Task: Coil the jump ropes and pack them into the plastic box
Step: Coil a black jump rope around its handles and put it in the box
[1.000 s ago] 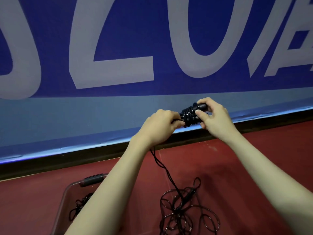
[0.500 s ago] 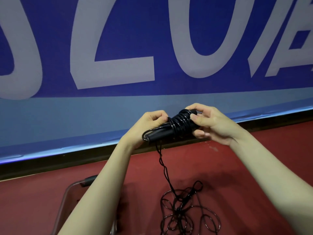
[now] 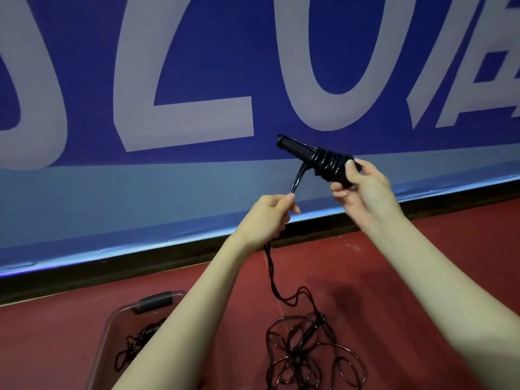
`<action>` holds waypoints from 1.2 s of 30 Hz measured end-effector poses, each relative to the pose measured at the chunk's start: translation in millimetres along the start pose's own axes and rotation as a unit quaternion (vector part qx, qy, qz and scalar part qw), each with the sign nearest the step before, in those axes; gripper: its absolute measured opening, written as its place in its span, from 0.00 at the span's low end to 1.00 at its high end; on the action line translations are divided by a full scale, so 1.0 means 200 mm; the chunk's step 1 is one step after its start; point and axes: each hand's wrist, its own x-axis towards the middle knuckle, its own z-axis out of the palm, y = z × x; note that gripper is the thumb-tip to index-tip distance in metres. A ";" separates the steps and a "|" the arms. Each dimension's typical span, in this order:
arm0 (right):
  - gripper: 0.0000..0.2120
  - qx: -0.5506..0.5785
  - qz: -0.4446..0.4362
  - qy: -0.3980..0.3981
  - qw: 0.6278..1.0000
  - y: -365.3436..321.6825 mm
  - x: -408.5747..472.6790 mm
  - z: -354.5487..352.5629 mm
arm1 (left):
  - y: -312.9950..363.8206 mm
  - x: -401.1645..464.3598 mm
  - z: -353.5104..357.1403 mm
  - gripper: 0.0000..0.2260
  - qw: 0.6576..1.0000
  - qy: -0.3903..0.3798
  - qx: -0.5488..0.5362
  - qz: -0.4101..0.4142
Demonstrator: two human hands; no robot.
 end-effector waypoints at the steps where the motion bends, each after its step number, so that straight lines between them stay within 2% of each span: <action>1: 0.03 -0.014 -0.014 0.024 1.000 0.00 0.01 -0.02 | 0.01 0.00 0.01 0.17 0.999 0.003 0.054 0.002; 3: 0.03 -0.084 -0.060 0.059 0.993 0.01 0.02 -0.07 | 0.04 0.00 0.02 0.16 0.987 0.017 0.160 0.024; 5: 0.05 -0.200 -0.125 0.063 0.970 0.03 0.03 -0.11 | 0.06 0.01 0.02 0.15 0.968 0.032 0.241 0.056; 8: 0.11 -0.342 -0.172 0.022 0.923 0.03 0.05 -0.16 | 0.07 0.01 0.00 0.12 0.929 0.052 0.355 0.094; 10: 0.09 -0.412 -0.161 -0.024 0.897 0.01 0.05 -0.17 | 0.06 0.00 -0.02 0.11 0.910 0.066 0.394 0.113; 12: 0.08 -0.449 -0.129 -0.083 0.880 -0.01 0.05 -0.18 | 0.06 -0.01 -0.04 0.09 0.913 0.067 0.381 0.128; 17: 0.06 -0.427 -0.029 -0.231 0.874 -0.03 0.01 -0.16 | 0.01 0.00 -0.09 0.06 0.940 0.037 0.310 0.140; 19: 0.06 -0.361 -0.004 -0.246 0.899 -0.04 0.00 -0.16 | -0.01 0.01 -0.10 0.06 0.952 0.035 0.268 0.145; 21: 0.06 -0.284 0.021 -0.247 0.926 -0.04 -0.01 -0.15 | -0.01 -0.01 -0.12 0.08 0.976 0.019 0.172 0.128; 23: 0.06 -0.246 0.036 -0.236 0.939 -0.02 -0.02 -0.15 | 0.00 -0.03 -0.12 0.09 0.993 0.003 0.071 0.094; 25: 0.07 -0.242 0.040 -0.231 0.941 0.03 -0.02 -0.14 | 0.00 -0.03 -0.12 0.10 0.996 0.013 0.053 0.077; 28: 0.17 -0.312 0.018 -0.245 0.918 0.06 -0.04 -0.13 | -0.01 -0.02 -0.12 0.10 0.996 0.029 0.060 0.063; 31: 0.32 -0.441 -0.046 -0.264 0.857 0.04 -0.07 -0.09 | -0.02 -0.02 -0.12 0.10 0.998 0.036 0.017 0.050; 33: 0.36 -0.506 -0.102 -0.247 0.820 0.06 -0.08 -0.06 | -0.01 -0.02 -0.12 0.10 0.997 0.046 0.014 0.055; 36: 0.37 -0.516 -0.153 -0.214 0.815 0.07 -0.10 -0.04 | 0.01 -0.02 -0.14 0.10 0.997 0.047 0.016 0.062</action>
